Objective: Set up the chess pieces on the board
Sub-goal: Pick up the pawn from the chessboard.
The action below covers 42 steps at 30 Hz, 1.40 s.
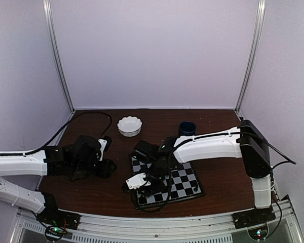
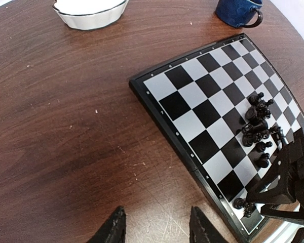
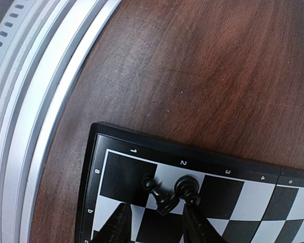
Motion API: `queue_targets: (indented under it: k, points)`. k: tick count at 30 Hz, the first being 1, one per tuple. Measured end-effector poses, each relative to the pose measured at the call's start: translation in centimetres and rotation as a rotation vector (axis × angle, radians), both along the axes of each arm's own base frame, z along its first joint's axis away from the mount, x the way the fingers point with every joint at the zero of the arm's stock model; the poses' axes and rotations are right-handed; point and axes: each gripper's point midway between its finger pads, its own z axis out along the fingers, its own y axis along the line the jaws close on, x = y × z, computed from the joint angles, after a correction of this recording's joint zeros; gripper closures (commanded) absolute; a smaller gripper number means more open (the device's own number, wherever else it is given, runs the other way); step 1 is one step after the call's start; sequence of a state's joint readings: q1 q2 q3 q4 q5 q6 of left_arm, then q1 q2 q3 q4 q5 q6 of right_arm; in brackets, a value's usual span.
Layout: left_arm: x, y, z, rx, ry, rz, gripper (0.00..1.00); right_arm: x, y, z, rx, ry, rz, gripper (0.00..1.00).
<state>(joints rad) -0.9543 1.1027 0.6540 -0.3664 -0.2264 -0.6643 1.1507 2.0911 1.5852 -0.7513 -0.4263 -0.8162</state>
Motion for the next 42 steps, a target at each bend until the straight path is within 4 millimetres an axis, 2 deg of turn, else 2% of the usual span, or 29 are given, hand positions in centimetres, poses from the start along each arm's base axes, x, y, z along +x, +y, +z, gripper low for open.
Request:
queue_targets:
  k: [21, 34, 42]
  points:
    - [-0.3, -0.3, -1.0, 0.012, 0.036, -0.008, 0.57, -1.0, -0.8, -0.9, -0.034, 0.015, 0.023, 0.69]
    - [-0.4, -0.3, -1.4, 0.016, 0.048, -0.011, 0.57, -2.2, -0.1, -0.9, -0.025, -0.013, 0.061, 0.73]
    - [-0.4, -0.4, -1.4, 0.016, 0.048, -0.011, 0.57, -2.2, -0.4, -1.2, -0.026, -0.032, 0.052, 0.77]
